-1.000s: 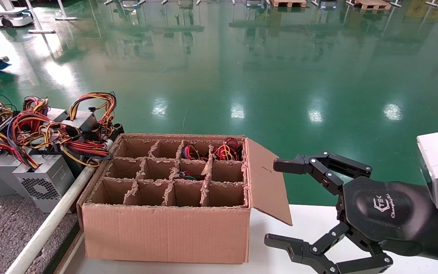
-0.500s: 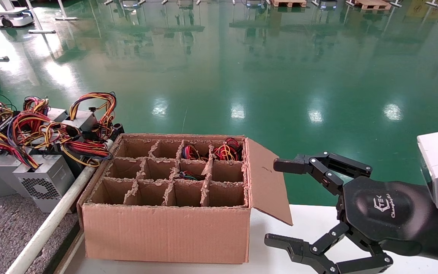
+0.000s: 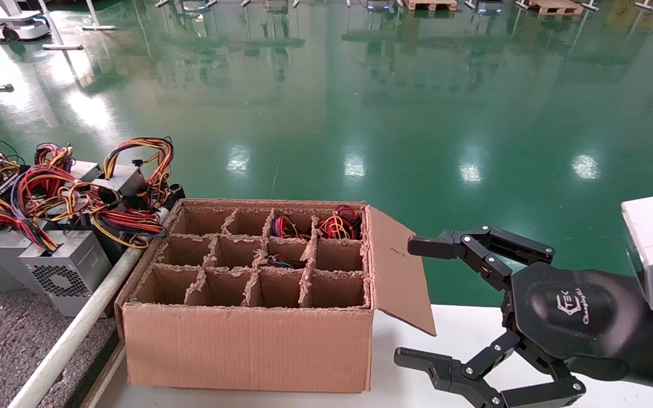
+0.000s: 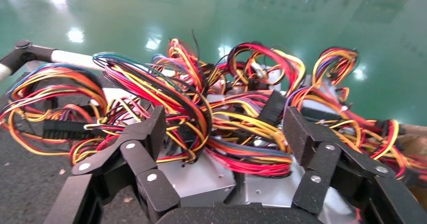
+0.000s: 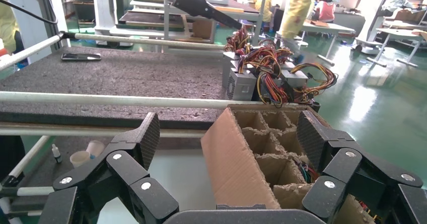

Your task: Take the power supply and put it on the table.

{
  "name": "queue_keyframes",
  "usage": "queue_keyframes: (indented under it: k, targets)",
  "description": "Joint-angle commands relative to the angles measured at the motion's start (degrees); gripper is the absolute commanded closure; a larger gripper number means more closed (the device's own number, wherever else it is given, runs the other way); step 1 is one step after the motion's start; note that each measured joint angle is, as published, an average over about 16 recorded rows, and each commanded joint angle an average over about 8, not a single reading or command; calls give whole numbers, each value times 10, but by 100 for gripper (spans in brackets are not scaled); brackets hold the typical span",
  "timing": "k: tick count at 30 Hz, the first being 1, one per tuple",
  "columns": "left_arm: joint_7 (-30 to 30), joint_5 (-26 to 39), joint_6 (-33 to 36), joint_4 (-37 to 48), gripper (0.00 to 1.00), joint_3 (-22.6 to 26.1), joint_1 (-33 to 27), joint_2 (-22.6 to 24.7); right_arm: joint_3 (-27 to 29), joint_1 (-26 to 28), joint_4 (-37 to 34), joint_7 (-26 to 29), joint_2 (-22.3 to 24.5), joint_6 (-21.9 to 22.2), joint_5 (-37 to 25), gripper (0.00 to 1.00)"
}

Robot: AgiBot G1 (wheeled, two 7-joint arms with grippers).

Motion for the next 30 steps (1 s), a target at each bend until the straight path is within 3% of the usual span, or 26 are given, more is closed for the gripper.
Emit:
queue_keyframes:
  k: [1,13,20,30]
  targets:
    - [-5,2,3,1,0,2,-6,-1,0,0,0,0,0,0,0,0]
    - [55,-143,72,-31,0,-112,12,40,0,0,0,0,0,0,0,0]
    - [63,-169,78,-90,0,-130,36,54,0,0,0,0,0,0,0,0]
    - [42,-191,99,-225,0,-139,120,46,0,0,0,0,0,0,0,0]
